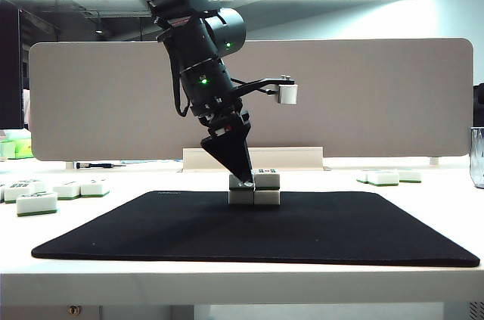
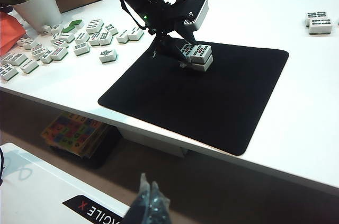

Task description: Arrange four mahjong tiles into a neat stack, creating two layers of paired tiles.

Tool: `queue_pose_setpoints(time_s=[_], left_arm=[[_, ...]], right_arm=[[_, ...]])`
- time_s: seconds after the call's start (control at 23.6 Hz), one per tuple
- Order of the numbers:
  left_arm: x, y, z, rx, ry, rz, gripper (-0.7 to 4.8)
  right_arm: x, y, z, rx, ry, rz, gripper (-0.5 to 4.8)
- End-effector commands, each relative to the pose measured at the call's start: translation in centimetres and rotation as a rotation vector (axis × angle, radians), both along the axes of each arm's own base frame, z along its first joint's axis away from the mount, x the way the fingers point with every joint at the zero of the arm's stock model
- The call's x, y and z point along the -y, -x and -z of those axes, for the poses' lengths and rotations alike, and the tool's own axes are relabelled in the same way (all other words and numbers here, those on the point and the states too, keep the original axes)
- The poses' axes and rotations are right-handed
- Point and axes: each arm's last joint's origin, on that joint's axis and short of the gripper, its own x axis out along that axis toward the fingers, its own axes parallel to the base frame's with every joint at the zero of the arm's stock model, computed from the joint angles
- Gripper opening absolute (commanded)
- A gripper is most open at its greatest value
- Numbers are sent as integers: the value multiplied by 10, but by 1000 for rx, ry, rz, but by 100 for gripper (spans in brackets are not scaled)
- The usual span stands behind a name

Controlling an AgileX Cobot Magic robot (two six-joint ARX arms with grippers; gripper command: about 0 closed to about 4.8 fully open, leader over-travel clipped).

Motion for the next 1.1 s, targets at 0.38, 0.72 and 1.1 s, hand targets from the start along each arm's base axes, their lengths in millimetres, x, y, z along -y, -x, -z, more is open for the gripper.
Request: queue_pose_setpoints(time_s=[0.38, 0.72, 1.1], left_arm=[[-8, 11, -40, 48, 31, -102, 306], [-25, 35, -83, 40, 50, -216, 286], [-62, 88, -168, 147, 181, -307, 139]], right_arm=[[0, 3, 0, 25, 1, 0, -1], [0, 3, 0, 25, 1, 0, -1], [0, 3, 0, 25, 1, 0, -1]])
